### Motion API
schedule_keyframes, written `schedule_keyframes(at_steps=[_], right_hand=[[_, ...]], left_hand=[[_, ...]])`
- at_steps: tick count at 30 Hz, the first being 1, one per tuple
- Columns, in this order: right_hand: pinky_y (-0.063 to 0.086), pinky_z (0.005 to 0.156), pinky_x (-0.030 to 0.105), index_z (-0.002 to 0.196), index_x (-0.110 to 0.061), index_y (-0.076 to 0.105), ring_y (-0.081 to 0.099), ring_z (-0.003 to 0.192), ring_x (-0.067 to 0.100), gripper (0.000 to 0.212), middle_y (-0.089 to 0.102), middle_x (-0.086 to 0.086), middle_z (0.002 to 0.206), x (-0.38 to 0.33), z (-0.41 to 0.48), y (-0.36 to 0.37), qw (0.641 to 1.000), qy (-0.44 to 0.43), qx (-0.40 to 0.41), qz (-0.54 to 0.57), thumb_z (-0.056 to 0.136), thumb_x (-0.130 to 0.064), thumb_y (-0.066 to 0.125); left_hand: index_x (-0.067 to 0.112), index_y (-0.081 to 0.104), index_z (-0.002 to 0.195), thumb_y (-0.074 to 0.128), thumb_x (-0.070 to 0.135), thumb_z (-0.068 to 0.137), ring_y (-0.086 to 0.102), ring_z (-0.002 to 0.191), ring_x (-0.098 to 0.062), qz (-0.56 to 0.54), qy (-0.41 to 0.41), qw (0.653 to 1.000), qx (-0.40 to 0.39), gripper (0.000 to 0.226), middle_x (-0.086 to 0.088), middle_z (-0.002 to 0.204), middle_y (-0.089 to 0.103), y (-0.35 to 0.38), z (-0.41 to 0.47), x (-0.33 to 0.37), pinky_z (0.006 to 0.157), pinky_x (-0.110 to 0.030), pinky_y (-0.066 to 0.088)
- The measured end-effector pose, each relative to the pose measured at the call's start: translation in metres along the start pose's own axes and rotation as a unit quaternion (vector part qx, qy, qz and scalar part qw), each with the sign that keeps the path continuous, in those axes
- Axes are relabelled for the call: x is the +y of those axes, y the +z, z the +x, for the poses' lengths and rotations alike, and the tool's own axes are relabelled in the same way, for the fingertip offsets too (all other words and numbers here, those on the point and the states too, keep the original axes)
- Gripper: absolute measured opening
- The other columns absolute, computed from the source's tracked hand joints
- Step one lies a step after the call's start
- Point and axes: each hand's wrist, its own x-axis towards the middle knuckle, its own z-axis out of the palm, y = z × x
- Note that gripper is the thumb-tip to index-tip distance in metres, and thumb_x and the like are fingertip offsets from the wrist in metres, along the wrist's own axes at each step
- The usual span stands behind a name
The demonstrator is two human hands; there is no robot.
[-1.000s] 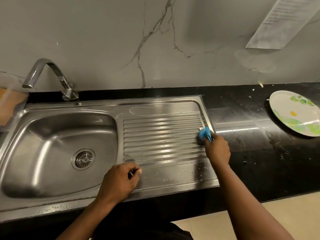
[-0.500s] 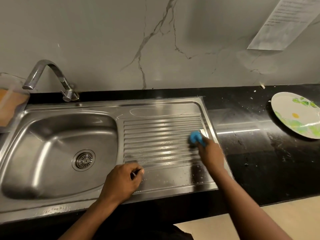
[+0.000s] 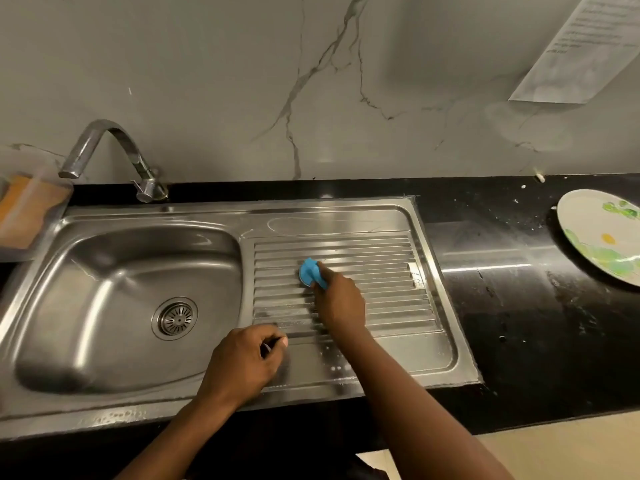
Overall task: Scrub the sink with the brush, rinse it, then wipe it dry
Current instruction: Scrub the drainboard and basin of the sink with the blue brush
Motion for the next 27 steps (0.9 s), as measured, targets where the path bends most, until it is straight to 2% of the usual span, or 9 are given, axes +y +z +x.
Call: schedule_keyframes(at_steps=[5,8,10,12,14,17,19,22,27], right_hand=[[0.058,0.068,0.033,0.127,-0.032,0.067,0.068,0.076,0.012,0.026,0.073,-0.006,0.091,0.070,0.016,-0.052,0.998,0.038,0.049,-0.009,0.103,-0.041,0.059],[0.058,0.073,0.040,0.126,-0.025,0.067,0.066,0.082,0.016,0.026,0.072,0.001,0.098,0.113,0.021,-0.099,0.989,0.109,0.100,-0.022,0.104,-0.036,0.059],[0.054,0.074,0.038,0.135,-0.022,0.064,0.065,0.087,0.021,0.032,0.073,0.007,0.108,0.124,0.024,-0.111,0.981,0.150,0.121,-0.025,0.103,-0.030,0.061],[0.050,0.066,0.032,0.135,-0.021,0.064,0.066,0.086,0.021,0.032,0.073,0.007,0.107,0.113,0.026,-0.101,0.978,0.159,0.135,-0.020,0.104,-0.025,0.059],[0.042,0.056,0.025,0.128,-0.019,0.067,0.062,0.076,0.011,0.026,0.069,0.000,0.095,0.086,0.021,-0.074,0.980,0.145,0.137,0.002,0.105,-0.025,0.056],[0.048,0.061,0.027,0.119,-0.027,0.069,0.066,0.075,0.009,0.019,0.067,-0.010,0.085,0.030,0.004,-0.025,0.991,0.090,0.080,0.057,0.105,-0.029,0.057],[0.050,0.069,0.030,0.127,-0.031,0.067,0.070,0.084,0.015,0.025,0.075,-0.004,0.098,-0.010,-0.004,0.003,0.998,0.037,0.032,0.051,0.104,-0.031,0.059],[0.058,0.080,0.038,0.148,-0.031,0.054,0.070,0.094,0.021,0.046,0.073,0.003,0.117,-0.062,-0.004,0.037,0.998,-0.037,-0.042,0.000,0.103,-0.024,0.059],[0.056,0.088,0.039,0.151,-0.031,0.051,0.070,0.106,0.026,0.049,0.071,0.006,0.124,-0.087,0.009,0.050,0.992,-0.091,-0.071,-0.040,0.103,-0.029,0.059]], left_hand=[[0.036,0.076,0.090,0.070,0.040,0.094,0.067,0.073,0.002,-0.005,0.001,1.000,-0.004,0.009,0.025,0.079,0.071,-0.001,0.002,-0.005,0.067,-0.030,0.059],[0.035,0.075,0.089,0.069,0.040,0.095,0.067,0.074,0.002,-0.005,0.004,1.000,-0.008,0.010,0.024,0.078,0.071,-0.002,-0.001,-0.004,0.067,-0.026,0.058],[0.035,0.075,0.088,0.068,0.039,0.096,0.067,0.075,0.002,-0.007,0.001,1.000,-0.010,0.011,0.024,0.077,0.070,-0.005,-0.003,-0.007,0.066,-0.023,0.057],[0.036,0.074,0.087,0.068,0.040,0.095,0.066,0.074,0.002,-0.004,-0.003,1.000,-0.004,0.011,0.024,0.076,0.070,-0.007,-0.004,-0.011,0.065,-0.023,0.056],[0.037,0.073,0.087,0.068,0.041,0.095,0.066,0.073,0.003,0.001,-0.011,1.000,0.002,0.011,0.024,0.076,0.069,-0.010,-0.007,-0.015,0.065,-0.023,0.056],[0.038,0.073,0.089,0.068,0.041,0.095,0.066,0.076,0.004,0.005,-0.020,1.000,0.004,0.009,0.025,0.078,0.070,-0.012,-0.011,-0.020,0.066,-0.020,0.055],[0.037,0.074,0.091,0.069,0.041,0.094,0.066,0.077,0.004,0.004,-0.029,1.000,0.004,0.008,0.025,0.079,0.070,-0.014,-0.013,-0.024,0.067,-0.021,0.056],[0.037,0.074,0.089,0.070,0.040,0.094,0.066,0.075,0.004,0.010,-0.042,0.999,0.005,0.007,0.025,0.077,0.069,-0.016,-0.018,-0.027,0.065,-0.020,0.054],[0.039,0.073,0.090,0.069,0.040,0.094,0.066,0.078,0.004,0.020,-0.049,0.999,-0.003,0.006,0.025,0.077,0.069,-0.016,-0.023,-0.034,0.064,-0.015,0.051]])
